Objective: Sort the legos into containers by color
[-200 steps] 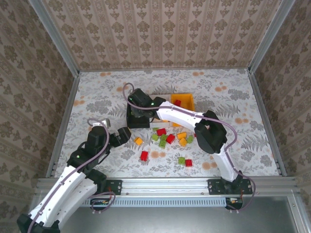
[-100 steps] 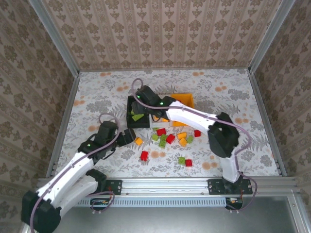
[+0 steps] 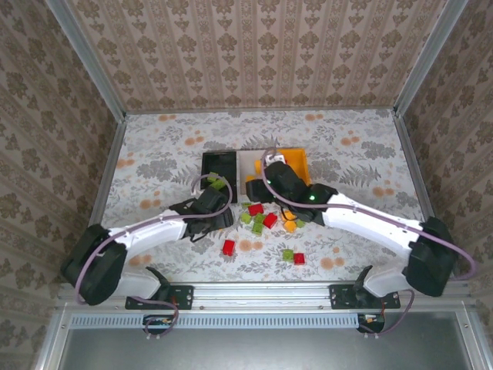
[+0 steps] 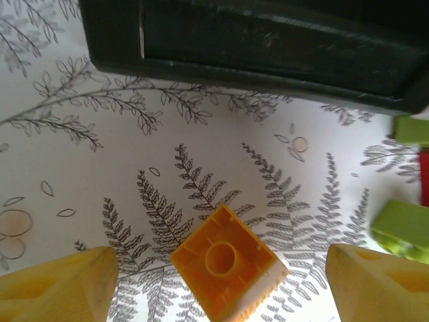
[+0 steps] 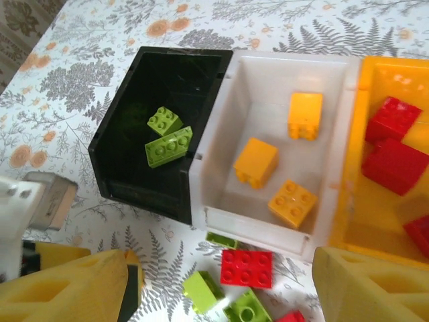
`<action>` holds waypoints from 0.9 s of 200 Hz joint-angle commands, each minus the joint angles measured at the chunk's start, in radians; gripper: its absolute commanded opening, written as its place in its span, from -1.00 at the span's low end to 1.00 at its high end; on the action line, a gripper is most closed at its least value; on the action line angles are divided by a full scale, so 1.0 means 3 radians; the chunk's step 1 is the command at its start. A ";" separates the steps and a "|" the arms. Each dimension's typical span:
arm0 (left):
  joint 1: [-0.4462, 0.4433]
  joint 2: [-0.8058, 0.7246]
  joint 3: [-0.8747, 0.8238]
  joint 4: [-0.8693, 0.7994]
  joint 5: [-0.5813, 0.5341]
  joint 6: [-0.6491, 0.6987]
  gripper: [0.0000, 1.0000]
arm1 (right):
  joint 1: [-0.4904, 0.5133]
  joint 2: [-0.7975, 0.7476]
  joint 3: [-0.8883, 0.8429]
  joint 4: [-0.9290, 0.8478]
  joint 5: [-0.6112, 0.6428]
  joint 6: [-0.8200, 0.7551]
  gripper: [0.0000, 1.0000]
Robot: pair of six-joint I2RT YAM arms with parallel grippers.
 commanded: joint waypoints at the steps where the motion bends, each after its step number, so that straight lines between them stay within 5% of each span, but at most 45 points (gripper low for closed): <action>1: -0.0052 0.0193 0.0169 0.0127 -0.0086 -0.0182 0.64 | 0.0003 -0.0369 -0.0227 0.0065 0.0198 0.0084 0.49; 51: -0.0085 0.0521 0.0210 0.0105 -0.0071 -0.0222 0.38 | -0.0019 -0.0873 -0.0540 -0.0062 0.0366 0.0083 0.50; 120: -0.0194 0.0321 0.0130 0.0059 -0.0053 -0.0217 -0.10 | -0.0059 -0.1052 -0.0680 -0.0080 0.0462 0.0112 0.51; 180: -0.0274 -0.0089 0.0446 -0.0232 -0.0094 0.0005 -0.18 | -0.0071 -0.1224 -0.0823 -0.0123 0.0491 0.0220 0.51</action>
